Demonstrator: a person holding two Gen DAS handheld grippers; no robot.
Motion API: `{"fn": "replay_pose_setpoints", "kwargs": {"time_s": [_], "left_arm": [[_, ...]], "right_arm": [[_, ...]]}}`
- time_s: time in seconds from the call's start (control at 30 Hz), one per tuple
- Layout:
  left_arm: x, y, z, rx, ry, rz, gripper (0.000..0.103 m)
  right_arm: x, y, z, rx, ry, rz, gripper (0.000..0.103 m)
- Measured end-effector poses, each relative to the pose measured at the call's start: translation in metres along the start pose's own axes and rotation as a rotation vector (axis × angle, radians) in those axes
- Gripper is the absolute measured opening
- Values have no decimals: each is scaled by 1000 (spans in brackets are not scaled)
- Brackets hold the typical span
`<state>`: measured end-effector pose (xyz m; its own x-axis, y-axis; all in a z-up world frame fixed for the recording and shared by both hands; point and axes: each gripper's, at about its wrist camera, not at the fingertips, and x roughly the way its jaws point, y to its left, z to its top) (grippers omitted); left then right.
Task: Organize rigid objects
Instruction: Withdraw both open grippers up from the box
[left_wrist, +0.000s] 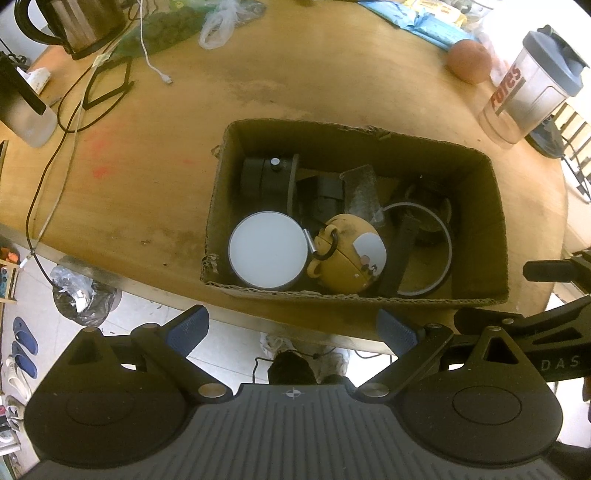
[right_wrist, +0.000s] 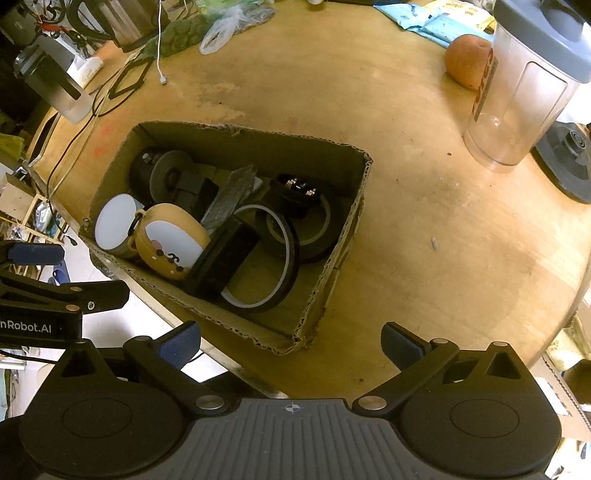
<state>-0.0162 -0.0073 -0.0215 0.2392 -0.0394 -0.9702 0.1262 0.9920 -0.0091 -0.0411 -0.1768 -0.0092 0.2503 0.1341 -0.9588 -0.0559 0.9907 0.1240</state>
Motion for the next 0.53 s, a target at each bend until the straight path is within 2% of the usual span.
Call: {"fn": "replay_pose_setpoints", "kwargs": {"time_s": [0.53], "left_arm": [[-2,4,4,1,-16,-28,100]], "right_arm": [[3,5,4,3,5,-7,103]]}}
